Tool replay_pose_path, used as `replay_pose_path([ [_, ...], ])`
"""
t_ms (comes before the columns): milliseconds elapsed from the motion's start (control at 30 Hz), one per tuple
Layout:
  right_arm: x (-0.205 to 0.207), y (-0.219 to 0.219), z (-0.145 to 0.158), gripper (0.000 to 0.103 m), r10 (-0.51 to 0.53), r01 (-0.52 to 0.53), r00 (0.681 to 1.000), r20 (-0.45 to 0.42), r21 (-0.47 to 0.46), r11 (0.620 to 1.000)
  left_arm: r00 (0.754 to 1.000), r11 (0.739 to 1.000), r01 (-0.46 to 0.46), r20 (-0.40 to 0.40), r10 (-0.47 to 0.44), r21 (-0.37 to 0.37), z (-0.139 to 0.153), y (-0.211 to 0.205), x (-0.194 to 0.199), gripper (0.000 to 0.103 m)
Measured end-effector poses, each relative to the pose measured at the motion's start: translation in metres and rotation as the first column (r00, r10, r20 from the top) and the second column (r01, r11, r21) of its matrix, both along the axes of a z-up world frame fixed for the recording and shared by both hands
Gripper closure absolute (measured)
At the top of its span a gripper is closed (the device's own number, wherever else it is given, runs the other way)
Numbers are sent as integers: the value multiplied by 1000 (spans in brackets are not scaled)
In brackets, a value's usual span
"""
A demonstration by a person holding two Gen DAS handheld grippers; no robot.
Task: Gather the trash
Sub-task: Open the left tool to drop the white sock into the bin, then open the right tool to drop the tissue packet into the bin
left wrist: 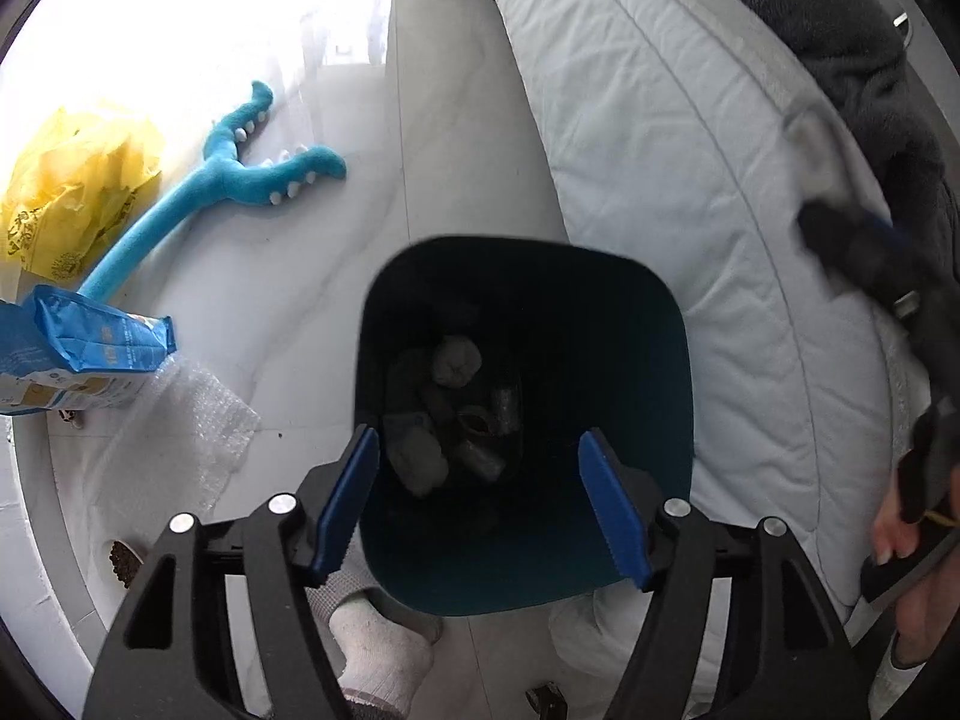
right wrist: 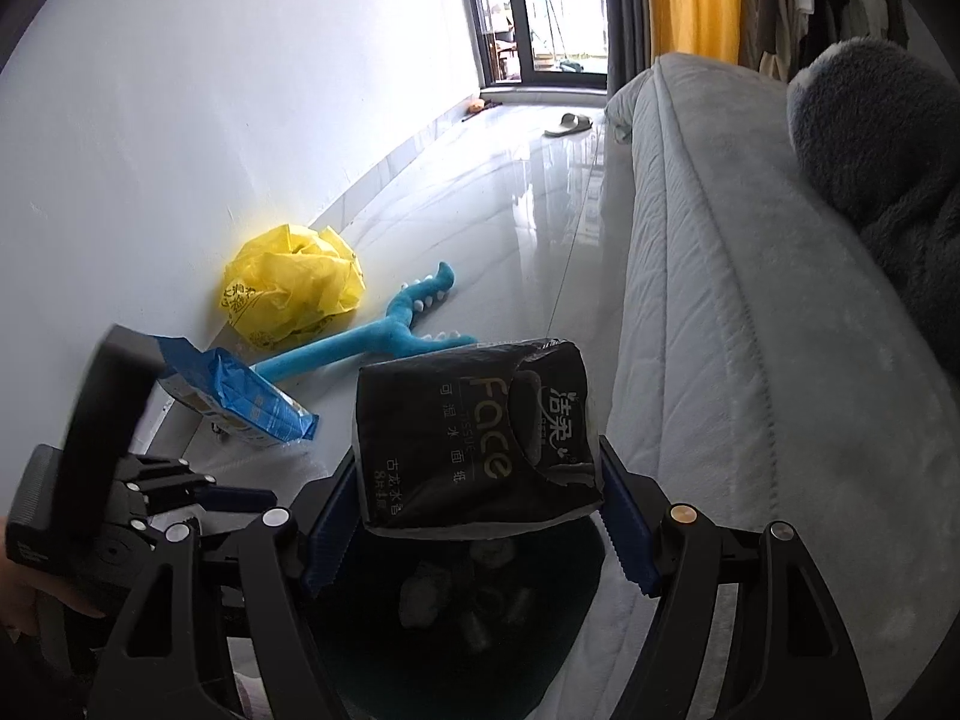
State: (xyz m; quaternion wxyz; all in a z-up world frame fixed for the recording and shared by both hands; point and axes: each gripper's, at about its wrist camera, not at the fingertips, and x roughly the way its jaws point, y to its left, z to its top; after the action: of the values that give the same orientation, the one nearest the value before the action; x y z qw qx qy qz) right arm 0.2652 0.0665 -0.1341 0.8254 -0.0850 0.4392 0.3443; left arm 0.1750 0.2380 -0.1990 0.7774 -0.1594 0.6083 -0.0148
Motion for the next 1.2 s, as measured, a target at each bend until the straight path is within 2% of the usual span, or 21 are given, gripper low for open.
replay_pose_path([
  [133, 1, 10, -25, 30, 7, -9, 997, -80, -23, 1000, 995, 999, -19, 100, 15, 37, 23, 8, -2, 27],
  [300, -2, 20, -53, 30, 11, -19, 989, -148, -51, 998, 970, 996, -51, 239, 32, 77, 53, 14, -5, 26],
  [367, -6, 24, -62, 30, 17, -29, 985, -170, -64, 998, 955, 993, -73, 293, 43, 92, 65, 18, -7, 23],
  [500, -11, 30, -72, 29, 31, -48, 983, -181, -95, 994, 920, 987, -106, 389, 52, 120, 87, 23, -9, 22],
  [767, -20, 41, -92, 29, 57, -94, 969, -239, -145, 985, 835, 966, -170, 549, 35, 196, 129, 20, -16, 16],
  [867, -25, 43, -94, 27, 90, -133, 957, -275, -144, 981, 799, 961, -175, 601, 12, 213, 143, 12, -18, 13],
  [933, -29, 43, -91, 22, 102, -144, 955, -280, -136, 980, 782, 964, -178, 623, 16, 199, 151, 7, -17, 10],
  [1000, -31, 40, -80, 19, 114, -147, 955, -275, -104, 984, 767, 968, -173, 641, 18, 180, 159, 2, -15, 9],
  [1200, -33, 26, -42, 14, 134, -145, 967, -217, -37, 989, 721, 966, -174, 693, -8, 193, 179, -18, -12, 7],
])
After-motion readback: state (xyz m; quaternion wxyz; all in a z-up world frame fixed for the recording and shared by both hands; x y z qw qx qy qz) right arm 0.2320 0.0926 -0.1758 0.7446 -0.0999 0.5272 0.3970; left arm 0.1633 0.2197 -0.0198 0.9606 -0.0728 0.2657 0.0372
